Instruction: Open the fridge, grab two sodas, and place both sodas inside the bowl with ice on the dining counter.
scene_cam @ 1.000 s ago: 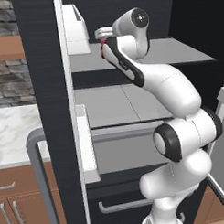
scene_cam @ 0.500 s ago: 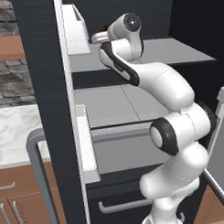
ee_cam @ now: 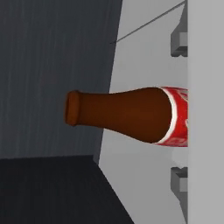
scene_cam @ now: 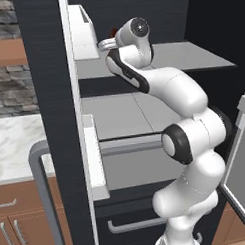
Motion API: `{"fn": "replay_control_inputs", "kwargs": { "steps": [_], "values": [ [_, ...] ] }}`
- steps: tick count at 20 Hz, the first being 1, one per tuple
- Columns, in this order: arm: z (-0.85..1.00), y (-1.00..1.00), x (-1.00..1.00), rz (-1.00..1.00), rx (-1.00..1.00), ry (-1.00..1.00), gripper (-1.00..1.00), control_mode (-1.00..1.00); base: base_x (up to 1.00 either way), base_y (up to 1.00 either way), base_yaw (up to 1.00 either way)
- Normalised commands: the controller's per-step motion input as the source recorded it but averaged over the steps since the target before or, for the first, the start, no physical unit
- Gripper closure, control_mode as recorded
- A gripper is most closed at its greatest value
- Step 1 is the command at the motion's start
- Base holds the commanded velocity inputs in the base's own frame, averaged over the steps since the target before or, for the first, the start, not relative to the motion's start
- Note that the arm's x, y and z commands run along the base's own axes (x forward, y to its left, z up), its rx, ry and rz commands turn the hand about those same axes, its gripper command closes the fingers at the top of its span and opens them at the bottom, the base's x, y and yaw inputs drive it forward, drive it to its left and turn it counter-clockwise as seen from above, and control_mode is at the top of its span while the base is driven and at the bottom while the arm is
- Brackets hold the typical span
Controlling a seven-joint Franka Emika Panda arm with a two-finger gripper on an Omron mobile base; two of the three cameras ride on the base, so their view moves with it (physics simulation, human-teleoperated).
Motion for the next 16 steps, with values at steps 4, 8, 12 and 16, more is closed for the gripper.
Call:
{"fn": "replay_control_inputs", "kwargs": {
  "steps": [4,8,12,16],
  "values": [
    [-0.15,0.08,0.17,0.0,-0.02,0.03,-1.0,-1.0,0.0,0.0,0.0],
    [-0.2,0.11,0.14,0.0,-0.05,0.04,1.0,-1.0,0.0,0.0,0.0],
    [-0.14,0.07,0.08,0.0,-0.03,0.03,1.0,-1.0,0.0,0.0,0.0],
    [-0.1,0.0,0.0,0.0,-0.03,0.02,1.0,-1.0,0.0,0.0,0.0]
  ]
}}
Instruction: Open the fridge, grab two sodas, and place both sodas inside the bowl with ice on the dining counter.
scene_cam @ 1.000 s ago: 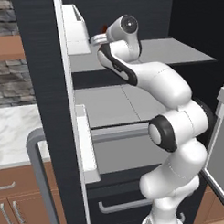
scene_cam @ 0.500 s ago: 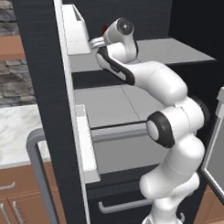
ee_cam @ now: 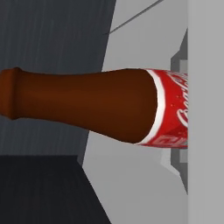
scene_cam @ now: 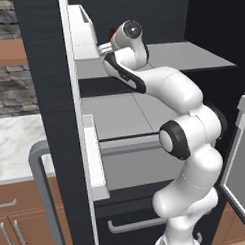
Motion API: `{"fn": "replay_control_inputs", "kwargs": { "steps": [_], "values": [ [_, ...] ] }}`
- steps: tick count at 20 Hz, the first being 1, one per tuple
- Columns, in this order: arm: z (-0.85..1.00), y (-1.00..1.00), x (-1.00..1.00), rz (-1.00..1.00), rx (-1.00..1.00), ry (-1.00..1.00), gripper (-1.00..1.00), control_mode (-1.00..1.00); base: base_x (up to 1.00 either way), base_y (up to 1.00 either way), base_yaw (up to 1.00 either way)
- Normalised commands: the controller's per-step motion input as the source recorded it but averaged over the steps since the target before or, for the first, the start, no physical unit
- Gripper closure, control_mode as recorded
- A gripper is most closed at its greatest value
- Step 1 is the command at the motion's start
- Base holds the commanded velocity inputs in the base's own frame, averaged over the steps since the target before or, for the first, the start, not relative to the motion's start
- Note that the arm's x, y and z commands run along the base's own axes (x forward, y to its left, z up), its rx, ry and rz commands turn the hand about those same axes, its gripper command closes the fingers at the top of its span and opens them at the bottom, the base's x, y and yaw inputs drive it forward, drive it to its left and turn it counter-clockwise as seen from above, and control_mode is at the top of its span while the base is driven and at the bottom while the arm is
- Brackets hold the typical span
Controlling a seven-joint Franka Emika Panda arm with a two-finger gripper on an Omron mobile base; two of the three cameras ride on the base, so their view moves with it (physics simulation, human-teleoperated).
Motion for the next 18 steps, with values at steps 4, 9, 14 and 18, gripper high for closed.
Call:
{"fn": "replay_control_inputs", "kwargs": {
  "steps": [4,9,14,18],
  "values": [
    [-0.01,0.0,0.0,0.0,0.0,0.0,1.0,-1.0,0.0,0.0,0.0],
    [-0.01,-0.01,-0.05,0.0,0.0,0.0,1.0,-1.0,0.0,0.0,0.0],
    [0.0,-0.13,-0.19,0.0,0.01,0.0,1.0,-1.0,0.0,0.0,0.0],
    [0.14,-0.25,-0.43,0.0,0.02,0.0,1.0,-1.0,0.0,0.0,0.0]
  ]
}}
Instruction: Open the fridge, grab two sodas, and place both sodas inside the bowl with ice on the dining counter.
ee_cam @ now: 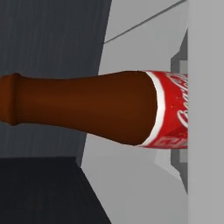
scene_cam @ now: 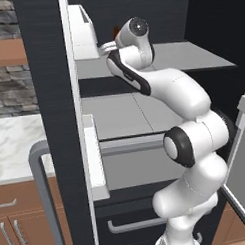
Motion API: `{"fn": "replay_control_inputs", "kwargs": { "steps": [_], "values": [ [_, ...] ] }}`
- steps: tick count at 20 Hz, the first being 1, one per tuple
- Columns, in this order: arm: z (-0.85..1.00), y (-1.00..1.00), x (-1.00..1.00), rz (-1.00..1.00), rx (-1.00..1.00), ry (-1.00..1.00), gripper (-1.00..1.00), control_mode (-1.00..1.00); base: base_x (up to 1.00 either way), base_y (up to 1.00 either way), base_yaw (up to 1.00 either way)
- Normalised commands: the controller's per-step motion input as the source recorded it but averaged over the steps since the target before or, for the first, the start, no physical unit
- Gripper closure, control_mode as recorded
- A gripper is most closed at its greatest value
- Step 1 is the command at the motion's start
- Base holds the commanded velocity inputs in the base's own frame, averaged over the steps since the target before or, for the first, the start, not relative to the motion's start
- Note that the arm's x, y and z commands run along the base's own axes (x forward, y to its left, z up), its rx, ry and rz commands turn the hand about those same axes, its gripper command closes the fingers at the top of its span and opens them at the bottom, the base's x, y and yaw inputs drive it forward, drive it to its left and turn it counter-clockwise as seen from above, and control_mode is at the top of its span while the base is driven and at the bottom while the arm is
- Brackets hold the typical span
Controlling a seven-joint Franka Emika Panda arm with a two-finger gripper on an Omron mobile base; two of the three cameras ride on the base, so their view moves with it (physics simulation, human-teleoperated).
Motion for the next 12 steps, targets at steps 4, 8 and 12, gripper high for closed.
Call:
{"fn": "replay_control_inputs", "kwargs": {
  "steps": [4,8,12],
  "values": [
    [0.36,-0.18,-0.41,0.0,0.0,0.0,1.0,-1.0,0.0,0.0,0.0],
    [0.27,-0.26,-0.56,0.0,0.02,0.0,1.0,-1.0,0.0,0.0,0.0],
    [0.01,-0.34,-0.77,0.0,0.05,0.0,1.0,-1.0,0.0,0.0,0.0]
  ]
}}
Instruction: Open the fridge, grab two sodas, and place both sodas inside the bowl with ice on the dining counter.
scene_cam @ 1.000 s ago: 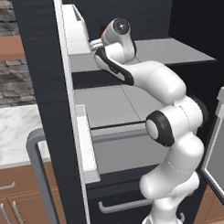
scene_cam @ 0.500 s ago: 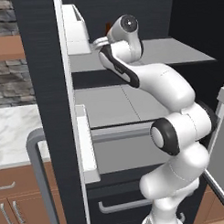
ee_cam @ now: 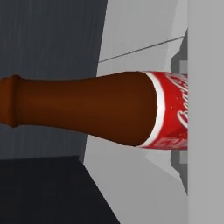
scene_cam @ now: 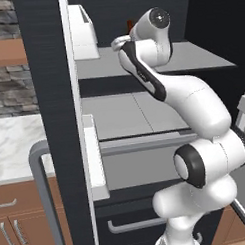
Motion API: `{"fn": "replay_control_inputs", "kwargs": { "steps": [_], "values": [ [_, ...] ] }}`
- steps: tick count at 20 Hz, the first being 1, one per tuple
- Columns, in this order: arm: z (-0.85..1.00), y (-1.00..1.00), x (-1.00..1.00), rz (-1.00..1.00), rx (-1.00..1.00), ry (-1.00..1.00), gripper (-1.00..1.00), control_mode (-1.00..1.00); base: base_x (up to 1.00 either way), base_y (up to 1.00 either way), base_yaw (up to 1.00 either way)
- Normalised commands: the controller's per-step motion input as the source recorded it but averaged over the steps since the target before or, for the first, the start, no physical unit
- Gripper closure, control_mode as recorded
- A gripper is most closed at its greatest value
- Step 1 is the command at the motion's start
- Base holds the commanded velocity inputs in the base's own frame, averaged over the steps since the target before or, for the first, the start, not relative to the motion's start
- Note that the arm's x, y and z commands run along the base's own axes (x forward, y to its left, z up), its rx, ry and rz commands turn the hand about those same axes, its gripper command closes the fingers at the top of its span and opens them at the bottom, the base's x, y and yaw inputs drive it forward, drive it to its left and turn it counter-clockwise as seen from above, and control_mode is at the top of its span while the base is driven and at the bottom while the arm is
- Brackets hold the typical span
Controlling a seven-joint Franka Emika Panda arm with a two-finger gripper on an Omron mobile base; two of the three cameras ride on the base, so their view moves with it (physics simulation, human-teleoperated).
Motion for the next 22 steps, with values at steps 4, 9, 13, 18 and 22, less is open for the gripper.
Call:
{"fn": "replay_control_inputs", "kwargs": {
  "steps": [4,9,13,18,22],
  "values": [
    [-0.12,-0.32,-0.92,0.0,0.01,0.0,1.0,-1.0,0.0,0.0,0.0],
    [-0.23,-0.28,-0.94,0.0,0.0,0.0,1.0,-1.0,0.0,0.0,0.0],
    [-0.23,-0.25,-0.97,0.0,0.0,0.0,1.0,-1.0,0.0,0.0,0.0],
    [-0.2,-0.22,-1.0,0.0,0.0,0.0,1.0,-1.0,0.0,0.0,0.0],
    [-0.21,-0.22,-1.0,0.0,0.0,0.0,1.0,-1.0,0.0,0.0,0.0]
  ]
}}
